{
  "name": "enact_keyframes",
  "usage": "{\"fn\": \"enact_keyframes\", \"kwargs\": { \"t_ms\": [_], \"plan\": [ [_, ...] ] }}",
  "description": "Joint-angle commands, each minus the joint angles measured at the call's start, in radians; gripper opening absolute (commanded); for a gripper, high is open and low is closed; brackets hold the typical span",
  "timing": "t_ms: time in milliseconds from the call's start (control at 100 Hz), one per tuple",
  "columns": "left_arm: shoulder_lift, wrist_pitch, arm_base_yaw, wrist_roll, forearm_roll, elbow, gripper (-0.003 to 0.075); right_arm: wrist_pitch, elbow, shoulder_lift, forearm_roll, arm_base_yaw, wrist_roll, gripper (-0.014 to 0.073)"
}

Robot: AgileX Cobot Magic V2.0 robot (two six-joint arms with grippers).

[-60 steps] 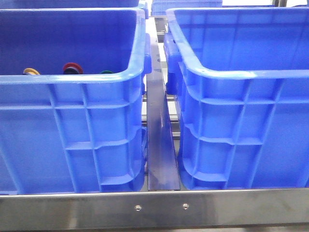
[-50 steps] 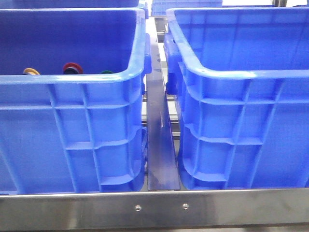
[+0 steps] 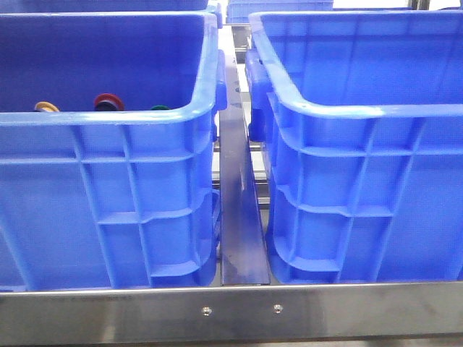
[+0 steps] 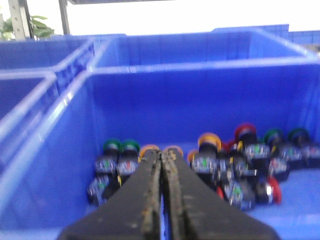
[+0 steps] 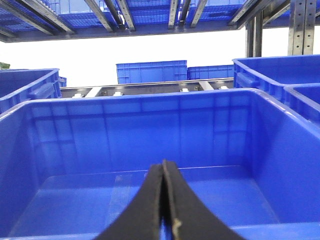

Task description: Pick red and yellow buttons and place in box

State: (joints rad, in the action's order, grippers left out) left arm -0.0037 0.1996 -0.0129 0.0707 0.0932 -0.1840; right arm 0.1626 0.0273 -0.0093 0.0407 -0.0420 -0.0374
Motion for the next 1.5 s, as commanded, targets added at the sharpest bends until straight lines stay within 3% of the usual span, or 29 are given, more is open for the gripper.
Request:
{"fn": "enact_keyframes", "kwargs": {
  "t_ms": [0,460,650,970,1090,1260,1310,1370,1490],
  "plan": [
    [0.044,-0.001,0.002,0.003,-0.028,-0.127,-0.002,0.088,0.005,-0.022,-0.007,-0.003,0.004,-0.0068],
    [0.509,0.483,0.002,-0.023,-0.099,-0.664,-0.002,0.088,0.005,-0.022,-0.007,-0.003,0.004,-0.0068],
    [0.662,0.513,0.002,-0.023,-0.103,-0.751,-0.002,0.088,0.005,-0.022,-0.007,-0.003,0.004,-0.0068],
    [0.765,0.508,0.002,-0.023,-0.109,-0.761,-0.0011,0.088,0.005,-0.022,-0.007,-0.003,0.004,-0.0068],
    [0.765,0.522,0.002,-0.023,-0.109,-0.761,0.0104,0.088,0.005,-0.022,-0.007,-0.003,0.004,-0.0068],
    [0.765,0.526,0.002,-0.023,-0.109,-0.761,0.0458,0.088,0.005,-0.022,-0.007,-0.003,0.004,-0.0068],
    [0.765,0.528,0.002,-0.023,-0.109,-0.761,0.0529,0.088,0.005,-0.022,-0.007,-0.003,0.004,-0.0068],
    [0.765,0.53,0.002,-0.023,-0.109,-0.761,0.0563,0.088,0.005,-0.022,-0.007,-0.003,0.004,-0.0068],
    [0.765,0.526,-0.017,-0.024,-0.135,-0.761,0.0551,0.088,0.005,-0.022,-0.007,-0.003,0.004,-0.0068]
  ]
}}
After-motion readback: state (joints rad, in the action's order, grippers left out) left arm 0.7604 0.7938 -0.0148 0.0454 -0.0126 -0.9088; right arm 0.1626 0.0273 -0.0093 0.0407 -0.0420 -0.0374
